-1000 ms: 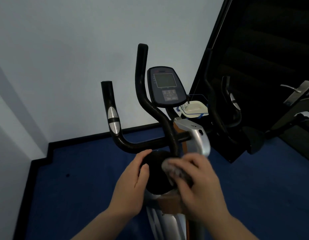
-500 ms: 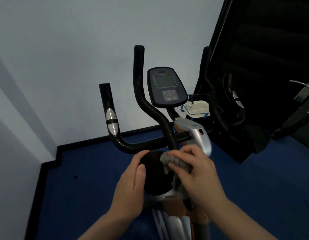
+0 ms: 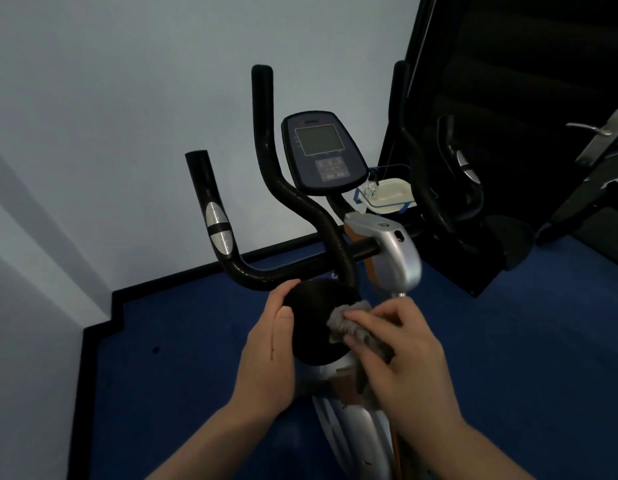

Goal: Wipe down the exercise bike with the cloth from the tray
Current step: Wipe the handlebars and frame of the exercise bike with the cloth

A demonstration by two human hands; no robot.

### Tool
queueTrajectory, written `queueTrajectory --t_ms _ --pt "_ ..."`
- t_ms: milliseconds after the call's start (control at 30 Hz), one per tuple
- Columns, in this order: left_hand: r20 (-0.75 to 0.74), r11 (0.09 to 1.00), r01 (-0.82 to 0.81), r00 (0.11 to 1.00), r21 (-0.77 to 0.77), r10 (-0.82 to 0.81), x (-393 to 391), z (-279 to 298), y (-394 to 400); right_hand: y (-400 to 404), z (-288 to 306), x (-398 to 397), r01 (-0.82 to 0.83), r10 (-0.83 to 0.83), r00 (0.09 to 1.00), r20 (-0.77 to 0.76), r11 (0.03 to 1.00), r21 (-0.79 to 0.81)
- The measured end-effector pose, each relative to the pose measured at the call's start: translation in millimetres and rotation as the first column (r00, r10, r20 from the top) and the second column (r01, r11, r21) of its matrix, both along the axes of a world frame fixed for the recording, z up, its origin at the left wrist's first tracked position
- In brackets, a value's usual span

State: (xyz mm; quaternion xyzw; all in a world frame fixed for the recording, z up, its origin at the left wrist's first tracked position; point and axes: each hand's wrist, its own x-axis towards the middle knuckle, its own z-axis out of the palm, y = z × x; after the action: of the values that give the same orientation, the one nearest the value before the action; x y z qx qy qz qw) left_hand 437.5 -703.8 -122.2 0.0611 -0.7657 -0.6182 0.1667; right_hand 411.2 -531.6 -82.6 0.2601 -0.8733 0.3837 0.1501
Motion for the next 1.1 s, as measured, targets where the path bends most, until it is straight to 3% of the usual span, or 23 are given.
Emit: queueTrajectory --t_ms 100,200,267,367,433,600,700,867,933,1000,1100 --pt "0.003 0.996 0.055 0.998 0.074 -0.056 3 2 -1 -24 23 -15 0.058 -0.059 0.997 -0.048 0.998 -0.028" --pt "0.031 0.989 0.12 0.992 0.083 -0.123 6 4 -8 -58 27 -22 0.189 -0.167 0.972 -0.163 0.973 0.134" --pt "0.059 0.982 0.179 0.982 0.053 -0.182 6 7 -15 -69 15 -10 0.157 -0.154 0.987 -0.046 0.985 0.071" --pt "0.112 0.971 0.232 0.965 0.065 -0.238 6 8 -24 -60 2 11 0.071 -0.038 0.98 0.197 0.984 -0.165" --pt "0.127 0.965 0.255 0.957 0.066 -0.262 5 9 -26 -52 7 9 0.037 0.01 0.964 0.265 0.985 -0.171" --pt "0.107 0.952 0.288 0.949 0.101 -0.298 2 13 -27 -76 16 -2 0.232 -0.229 0.97 0.076 0.972 -0.024" --pt "0.127 0.96 0.253 0.955 0.121 -0.268 3 13 -26 -76 5 16 0.205 -0.204 0.976 0.078 0.979 -0.001" --pt "0.099 0.985 0.128 0.985 0.119 -0.14 2 19 -20 -25 31 10 -0.021 0.002 0.894 0.448 0.999 0.039" --pt "0.083 0.992 0.091 0.992 0.091 -0.099 -4 25 -19 -5 50 -9 0.02 0.029 0.896 0.442 0.994 -0.104" --pt "0.06 0.999 0.025 0.998 0.025 -0.026 -11 31 -17 6 62 -37 0.17 -0.064 0.93 0.362 0.948 -0.27" --pt "-0.044 0.99 -0.064 0.997 -0.124 0.059 -25 47 -11 -12 54 -77 0.245 -0.185 0.944 0.273 0.948 -0.204"
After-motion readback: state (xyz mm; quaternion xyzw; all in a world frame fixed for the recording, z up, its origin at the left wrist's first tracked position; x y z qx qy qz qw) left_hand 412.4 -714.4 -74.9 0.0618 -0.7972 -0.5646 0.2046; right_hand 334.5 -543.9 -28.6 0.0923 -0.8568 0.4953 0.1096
